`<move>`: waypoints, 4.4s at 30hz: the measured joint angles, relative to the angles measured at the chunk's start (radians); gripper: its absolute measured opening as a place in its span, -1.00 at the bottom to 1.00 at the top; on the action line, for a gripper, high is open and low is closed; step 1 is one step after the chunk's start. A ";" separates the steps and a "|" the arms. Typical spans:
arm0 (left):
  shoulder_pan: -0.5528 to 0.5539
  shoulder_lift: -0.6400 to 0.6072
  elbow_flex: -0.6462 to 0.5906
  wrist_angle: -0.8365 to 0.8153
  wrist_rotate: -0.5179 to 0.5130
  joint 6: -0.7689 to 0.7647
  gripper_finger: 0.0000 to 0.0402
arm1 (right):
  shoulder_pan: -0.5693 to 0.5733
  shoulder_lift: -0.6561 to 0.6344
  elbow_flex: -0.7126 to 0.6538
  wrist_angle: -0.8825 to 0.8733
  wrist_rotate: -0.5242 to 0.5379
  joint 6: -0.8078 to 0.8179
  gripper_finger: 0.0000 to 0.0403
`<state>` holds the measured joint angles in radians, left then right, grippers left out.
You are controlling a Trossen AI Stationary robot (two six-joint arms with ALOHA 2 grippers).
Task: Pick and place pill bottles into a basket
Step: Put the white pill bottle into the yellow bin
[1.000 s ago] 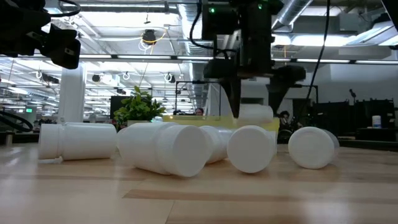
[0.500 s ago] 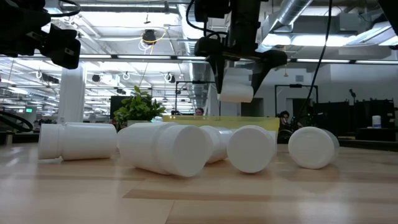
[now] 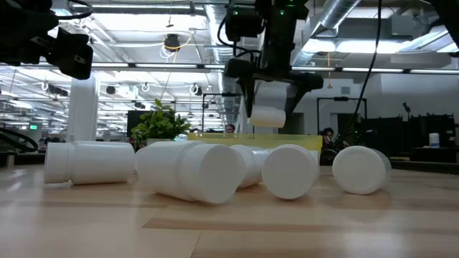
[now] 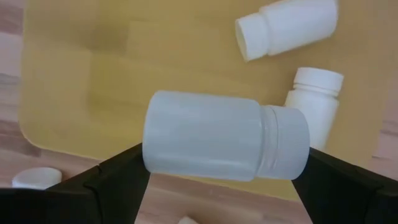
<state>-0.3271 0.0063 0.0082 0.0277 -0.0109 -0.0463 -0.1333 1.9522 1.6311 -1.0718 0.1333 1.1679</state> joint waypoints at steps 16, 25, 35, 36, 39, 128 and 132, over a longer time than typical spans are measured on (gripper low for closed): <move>0.000 0.000 0.000 0.000 0.000 0.000 -0.12 | -0.002 0.000 -0.185 0.200 0.000 0.001 0.74; 0.000 0.000 0.000 0.000 0.000 0.000 -0.12 | -0.009 0.000 -0.203 0.231 -0.002 0.001 0.80; 0.000 0.000 0.000 0.000 0.000 0.000 -0.12 | -0.011 0.000 -0.202 0.227 -0.001 0.010 0.96; 0.000 0.000 0.000 0.000 0.000 0.000 -0.12 | -0.011 0.000 -0.196 0.215 -0.001 0.010 0.96; 0.000 0.000 0.000 0.000 0.000 0.000 -0.12 | -0.011 0.000 -0.157 0.165 0.001 0.013 0.97; 0.000 0.040 0.000 0.001 -0.001 0.000 -0.12 | 0.315 0.115 -0.025 0.012 -0.154 0.796 0.99; 0.000 0.039 0.000 0.001 -0.001 -0.001 -0.12 | 0.315 0.115 -0.025 0.000 -0.140 0.796 0.99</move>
<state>-0.3267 0.0450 0.0082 0.0282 -0.0118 -0.0471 0.1814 2.0674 1.6058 -1.0714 -0.0071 1.9640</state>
